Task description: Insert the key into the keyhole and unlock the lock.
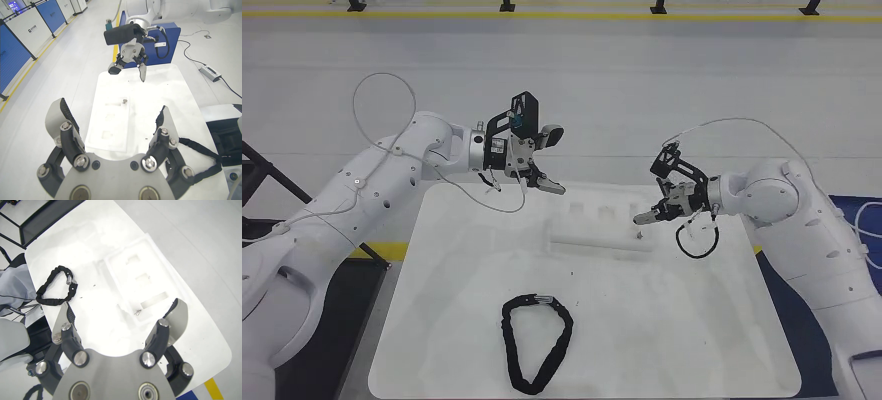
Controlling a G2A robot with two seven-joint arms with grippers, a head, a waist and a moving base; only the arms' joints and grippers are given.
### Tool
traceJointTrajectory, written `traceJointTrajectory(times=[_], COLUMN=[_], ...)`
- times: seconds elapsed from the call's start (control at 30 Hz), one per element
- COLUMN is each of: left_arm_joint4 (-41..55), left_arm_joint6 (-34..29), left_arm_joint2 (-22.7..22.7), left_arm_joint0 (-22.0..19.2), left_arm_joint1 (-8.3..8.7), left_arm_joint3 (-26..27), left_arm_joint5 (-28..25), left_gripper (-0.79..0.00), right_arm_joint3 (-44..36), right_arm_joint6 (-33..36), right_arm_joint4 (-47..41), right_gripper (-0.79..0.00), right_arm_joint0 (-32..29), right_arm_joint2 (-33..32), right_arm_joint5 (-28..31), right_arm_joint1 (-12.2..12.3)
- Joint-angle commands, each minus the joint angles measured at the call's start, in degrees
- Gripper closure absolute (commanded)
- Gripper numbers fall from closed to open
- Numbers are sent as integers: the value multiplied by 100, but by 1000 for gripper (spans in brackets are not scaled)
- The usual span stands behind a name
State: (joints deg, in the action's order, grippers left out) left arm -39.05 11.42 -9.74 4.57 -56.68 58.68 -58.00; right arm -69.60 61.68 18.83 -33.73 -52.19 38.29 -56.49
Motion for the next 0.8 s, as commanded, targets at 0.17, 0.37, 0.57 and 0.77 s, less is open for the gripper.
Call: traceJointTrajectory(times=[0.17,0.37,0.57,0.77], left_arm_joint4=[0,0,0,0], left_arm_joint6=[0,0,0,0], left_arm_joint2=[0,0,0,0], left_arm_joint0=[0,0,0,0], left_arm_joint1=[0,0,0,0], left_arm_joint3=[0,0,0,0], left_arm_joint5=[0,0,0,0], left_gripper=[-785,-785,-785,-785], right_arm_joint3=[373,709,1152,1519], right_arm_joint6=[75,209,86,-243], right_arm_joint4=[32,-279,-354,-556], right_gripper=[-785,-785,-785,-785], right_arm_joint0=[-52,-37,80,161], right_arm_joint2=[437,683,878,1032], right_arm_joint5=[-708,-1443,-2254,-2979], right_arm_joint1=[-140,-277,-437,-633])
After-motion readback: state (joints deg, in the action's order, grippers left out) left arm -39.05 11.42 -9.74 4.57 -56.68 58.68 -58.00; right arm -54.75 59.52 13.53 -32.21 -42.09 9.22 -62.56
